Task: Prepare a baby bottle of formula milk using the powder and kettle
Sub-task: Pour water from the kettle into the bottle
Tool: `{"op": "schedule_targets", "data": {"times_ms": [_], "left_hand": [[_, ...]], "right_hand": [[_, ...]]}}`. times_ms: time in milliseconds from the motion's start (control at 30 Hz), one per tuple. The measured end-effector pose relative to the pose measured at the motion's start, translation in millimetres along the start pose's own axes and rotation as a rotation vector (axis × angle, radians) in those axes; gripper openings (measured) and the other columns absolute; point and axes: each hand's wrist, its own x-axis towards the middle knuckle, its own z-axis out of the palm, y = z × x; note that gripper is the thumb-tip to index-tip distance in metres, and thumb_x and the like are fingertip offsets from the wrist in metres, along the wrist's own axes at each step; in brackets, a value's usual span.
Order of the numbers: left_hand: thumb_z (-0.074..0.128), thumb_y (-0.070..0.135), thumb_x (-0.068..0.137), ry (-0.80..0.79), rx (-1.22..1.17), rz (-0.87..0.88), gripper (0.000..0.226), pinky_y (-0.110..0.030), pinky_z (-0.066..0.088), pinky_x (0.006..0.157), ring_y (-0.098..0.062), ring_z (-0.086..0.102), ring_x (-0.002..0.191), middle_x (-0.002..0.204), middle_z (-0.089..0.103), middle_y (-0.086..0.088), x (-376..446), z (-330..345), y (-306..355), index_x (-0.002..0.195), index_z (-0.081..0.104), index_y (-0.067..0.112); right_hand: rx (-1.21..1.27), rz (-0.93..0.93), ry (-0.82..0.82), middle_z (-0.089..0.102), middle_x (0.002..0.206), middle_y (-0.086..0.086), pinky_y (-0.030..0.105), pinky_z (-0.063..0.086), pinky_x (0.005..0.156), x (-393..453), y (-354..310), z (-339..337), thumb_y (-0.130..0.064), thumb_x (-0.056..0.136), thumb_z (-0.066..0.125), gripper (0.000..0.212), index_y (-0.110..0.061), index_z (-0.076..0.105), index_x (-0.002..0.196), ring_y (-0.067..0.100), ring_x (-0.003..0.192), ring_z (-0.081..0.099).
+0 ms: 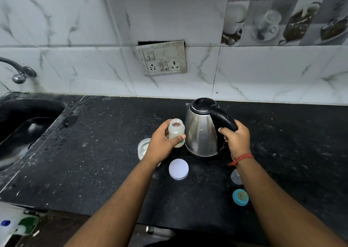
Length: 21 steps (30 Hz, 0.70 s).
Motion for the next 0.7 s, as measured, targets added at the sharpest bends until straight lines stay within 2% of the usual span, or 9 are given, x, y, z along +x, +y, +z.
{"op": "schedule_targets", "data": {"times_ms": [133,267,400,533,700], "left_hand": [[0.084,0.007,0.084,-0.027,0.020,0.014,0.047,-0.024,0.056,0.094,-0.011,0.071,0.109,0.113,0.076,0.010,1,4,0,0.116,0.066,0.035],[0.085,0.006,0.083,-0.041,0.022,0.025,0.048,-0.027,0.056,0.096,-0.013,0.071,0.110,0.114,0.076,0.010,2,10,1,0.114,0.067,0.038],[0.085,0.006,0.083,-0.068,0.012,0.025,0.048,-0.029,0.056,0.097,-0.014,0.071,0.110,0.114,0.076,0.007,0,15,1,0.117,0.067,0.034],[0.086,0.012,0.082,-0.097,0.031,0.013,0.049,-0.036,0.056,0.100,-0.016,0.070,0.112,0.117,0.075,0.007,-5,19,-2,0.121,0.066,0.034],[0.087,0.013,0.082,-0.129,0.085,0.016,0.049,-0.037,0.056,0.102,-0.014,0.070,0.111,0.117,0.075,0.009,-14,25,-5,0.121,0.066,0.034]], "right_hand": [[0.007,-0.002,-0.026,0.054,0.059,0.000,0.031,0.044,0.056,-3,5,-10,0.005,0.081,0.069,0.018,-0.012,0.067,0.085,0.012,0.052,0.049],[0.006,0.009,-0.047,0.057,0.061,-0.001,0.033,0.048,0.063,-6,11,-21,0.005,0.080,0.069,0.020,-0.015,0.069,0.086,0.016,0.060,0.055],[0.019,0.040,-0.059,0.070,0.076,0.000,0.037,0.053,0.074,-9,18,-31,0.004,0.079,0.072,0.028,-0.021,0.073,0.091,0.017,0.074,0.065],[-0.014,0.047,-0.105,0.075,0.089,0.002,0.042,0.056,0.087,-6,19,-35,-0.002,0.079,0.075,0.027,-0.021,0.074,0.098,0.020,0.089,0.071],[-0.130,0.038,-0.142,0.072,0.101,0.002,0.034,0.054,0.088,-9,16,-43,-0.008,0.085,0.076,0.028,-0.021,0.065,0.107,0.016,0.097,0.069]]}}
